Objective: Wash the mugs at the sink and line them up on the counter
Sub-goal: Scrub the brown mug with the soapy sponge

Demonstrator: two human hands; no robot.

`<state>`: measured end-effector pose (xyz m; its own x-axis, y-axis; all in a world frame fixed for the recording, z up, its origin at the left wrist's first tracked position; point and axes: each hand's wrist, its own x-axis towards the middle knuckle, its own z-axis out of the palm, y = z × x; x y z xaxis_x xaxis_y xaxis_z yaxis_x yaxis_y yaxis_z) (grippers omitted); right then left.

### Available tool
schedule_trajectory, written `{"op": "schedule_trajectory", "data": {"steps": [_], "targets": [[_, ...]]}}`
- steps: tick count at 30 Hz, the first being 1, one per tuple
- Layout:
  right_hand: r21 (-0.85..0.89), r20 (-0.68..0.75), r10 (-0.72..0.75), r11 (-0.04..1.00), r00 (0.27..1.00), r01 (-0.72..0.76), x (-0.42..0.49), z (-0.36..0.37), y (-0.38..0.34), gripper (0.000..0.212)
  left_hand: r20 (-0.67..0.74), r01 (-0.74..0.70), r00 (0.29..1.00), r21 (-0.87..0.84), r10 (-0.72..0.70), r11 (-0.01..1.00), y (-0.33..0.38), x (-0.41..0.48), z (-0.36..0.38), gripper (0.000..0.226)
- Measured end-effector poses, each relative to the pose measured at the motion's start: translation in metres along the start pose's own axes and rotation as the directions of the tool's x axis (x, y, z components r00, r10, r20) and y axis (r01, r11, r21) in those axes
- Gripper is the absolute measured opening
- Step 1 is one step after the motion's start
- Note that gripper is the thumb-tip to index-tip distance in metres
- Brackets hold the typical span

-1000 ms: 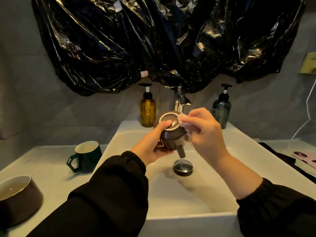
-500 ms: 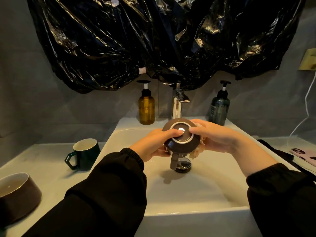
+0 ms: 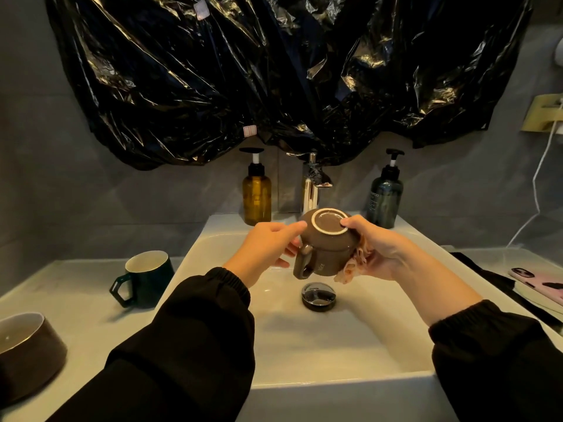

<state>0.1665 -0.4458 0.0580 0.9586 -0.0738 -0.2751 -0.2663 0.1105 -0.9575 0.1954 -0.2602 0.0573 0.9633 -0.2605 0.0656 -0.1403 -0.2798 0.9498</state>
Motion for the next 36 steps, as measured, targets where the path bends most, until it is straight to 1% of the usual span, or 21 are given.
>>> {"op": "schedule_trajectory", "data": {"steps": [2,5,8,10,12,13,14,15,16,17,18,19,20,22,24,26,29,32,33,34,36], "targets": [[0.019,-0.03,-0.017,1.0,0.999,0.018,-0.001,0.002,-0.001,0.034,0.078,0.028,0.997,0.008,-0.029,1.0,0.0,0.0,0.002,0.03],[0.011,-0.076,-0.044,0.999,0.996,0.045,-0.002,0.005,-0.002,0.035,0.15,0.084,0.985,0.004,-0.084,0.996,0.001,-0.001,0.004,0.033],[0.007,-0.094,-0.045,0.999,0.995,0.046,-0.003,0.007,0.0,0.035,0.288,0.142,0.947,0.03,-0.144,0.989,-0.001,-0.005,0.003,0.039],[-0.001,-0.09,-0.042,0.999,0.995,0.042,-0.002,0.005,-0.001,0.035,0.33,0.148,0.934,-0.001,-0.14,0.989,-0.002,-0.007,0.003,0.04],[0.002,-0.027,-0.035,0.999,0.999,0.035,-0.003,0.004,-0.002,0.035,0.31,0.133,0.945,-0.091,-0.099,0.987,-0.003,-0.007,0.003,0.038],[0.03,0.002,-0.044,0.999,0.999,0.044,-0.003,0.003,-0.003,0.035,0.285,0.116,0.956,-0.145,-0.071,0.983,-0.004,-0.007,0.003,0.037],[0.11,0.003,-0.057,0.992,0.998,0.056,-0.003,0.003,-0.003,0.035,0.254,0.1,0.966,-0.198,-0.048,0.975,-0.004,-0.006,0.002,0.037],[0.223,-0.021,-0.065,0.973,0.998,0.068,-0.002,0.002,-0.003,0.033,0.222,0.081,0.975,-0.238,-0.027,0.968,-0.004,-0.005,0.001,0.037],[0.279,-0.072,-0.1,0.953,0.992,0.116,0.001,0.0,-0.003,0.028,0.191,0.049,0.982,-0.248,-0.001,0.967,-0.004,-0.004,0.001,0.037],[0.267,-0.14,-0.184,0.939,0.973,0.216,0.004,-0.001,-0.003,0.025,0.16,0.0,0.986,-0.22,0.036,0.975,-0.004,-0.004,0.001,0.037],[0.15,-0.21,-0.305,0.929,0.929,0.339,0.005,-0.002,-0.004,0.027,0.135,-0.059,0.988,-0.158,0.08,0.986,-0.004,-0.004,0.001,0.037],[-0.031,-0.233,-0.441,0.894,0.867,0.447,0.005,-0.002,-0.004,0.029,0.121,-0.12,0.984,-0.083,0.129,0.989,-0.004,-0.005,0.002,0.037],[-0.193,-0.234,-0.55,0.834,0.801,0.517,0.003,-0.002,-0.005,0.025,0.118,-0.174,0.978,-0.011,0.174,0.985,-0.005,-0.006,0.004,0.038],[-0.373,-0.2,-0.662,0.733,0.723,0.568,-0.004,0.003,-0.007,0.012,0.123,-0.238,0.966,0.096,0.226,0.966,-0.006,-0.009,0.008,0.036],[-0.502,-0.11,-0.752,0.606,0.65,0.617,-0.009,0.007,-0.007,0.014,0.119,-0.258,0.963,0.151,0.241,0.954,-0.007,-0.009,0.009,0.034],[-0.573,0.01,-0.801,0.486,0.599,0.66,-0.012,0.013,-0.003,0.02,0.112,-0.267,0.962,0.175,0.25,0.948,-0.007,-0.009,0.009,0.033],[-0.675,0.176,-0.811,0.314,0.559,0.668,-0.012,0.023,0.004,0.026,0.092,-0.243,0.969,0.204,0.229,0.948,-0.009,-0.008,0.01,0.035],[-0.692,0.28,-0.824,0.183,0.493,0.698,-0.013,0.029,0.008,0.024,0.036,-0.201,0.98,0.184,0.197,0.962,-0.009,-0.004,0.007,0.034],[-0.699,0.289,-0.827,0.162,0.483,0.696,-0.013,0.029,0.009,0.022,0.02,-0.193,0.981,0.175,0.193,0.965,-0.009,-0.003,0.005,0.034],[-0.709,0.277,-0.83,0.163,0.484,0.686,-0.014,0.029,0.009,0.02,0.013,-0.194,0.981,0.176,0.195,0.965,-0.009,-0.002,0.003,0.034],[-0.743,0.177,-0.853,0.212,0.491,0.635,-0.01,0.026,0.008,0.016,0.035,-0.223,0.975,0.216,0.22,0.951,-0.009,-0.003,0.003,0.034]]}}
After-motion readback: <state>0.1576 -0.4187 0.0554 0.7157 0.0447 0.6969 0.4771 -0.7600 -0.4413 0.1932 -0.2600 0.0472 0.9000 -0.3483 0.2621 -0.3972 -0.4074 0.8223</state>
